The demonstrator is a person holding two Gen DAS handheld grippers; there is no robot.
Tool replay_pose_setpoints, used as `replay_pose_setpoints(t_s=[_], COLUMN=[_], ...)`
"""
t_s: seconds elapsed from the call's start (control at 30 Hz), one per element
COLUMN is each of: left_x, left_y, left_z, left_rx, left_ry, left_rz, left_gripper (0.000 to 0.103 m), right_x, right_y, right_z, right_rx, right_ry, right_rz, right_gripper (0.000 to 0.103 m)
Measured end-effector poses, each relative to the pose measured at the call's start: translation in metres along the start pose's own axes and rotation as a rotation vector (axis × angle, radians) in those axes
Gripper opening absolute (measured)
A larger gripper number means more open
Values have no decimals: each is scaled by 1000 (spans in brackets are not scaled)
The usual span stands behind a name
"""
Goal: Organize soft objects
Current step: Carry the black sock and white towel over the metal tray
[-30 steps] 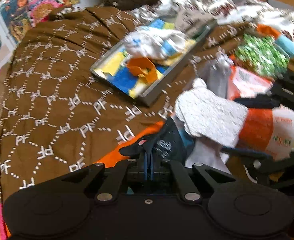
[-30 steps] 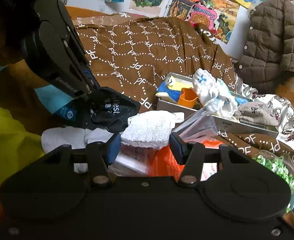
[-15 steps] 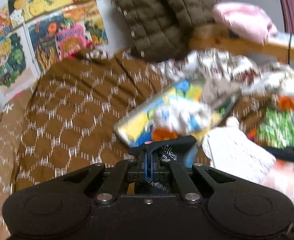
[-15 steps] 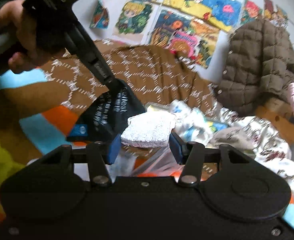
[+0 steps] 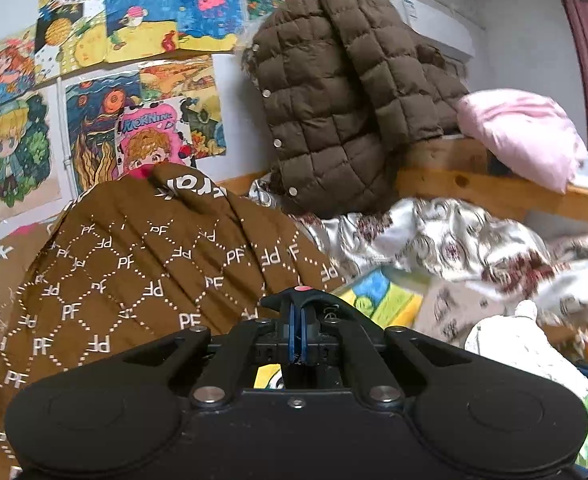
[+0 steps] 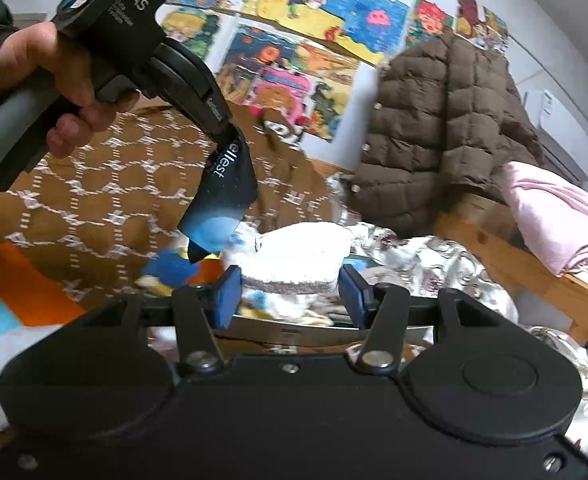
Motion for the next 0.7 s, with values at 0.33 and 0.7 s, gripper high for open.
replay_pose_setpoints(t_s=[0.33,0.7], left_x=[18,89], left_y=[17,31], left_z=[79,121], left_rx=[-52,-20], left_ry=[89,303], left_rz=[-151,-231], left_gripper=[2,2], right_x=[-22,-16], right_y=[-25,-15], right_z=[85,171], right_rx=[-7,-93], right_ry=[11,143], right_rz=[14,-1], right_gripper=[44,44])
Point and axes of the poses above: each gripper's, at about its wrist camera, not at the fingertips, and z roughly the way its jaws point, y to its left, x to its underside, the point moved 7 cm from there along z, roughly the way its jaws point, and after that the axes turned 1 degree about y, right-handed, at the moved point
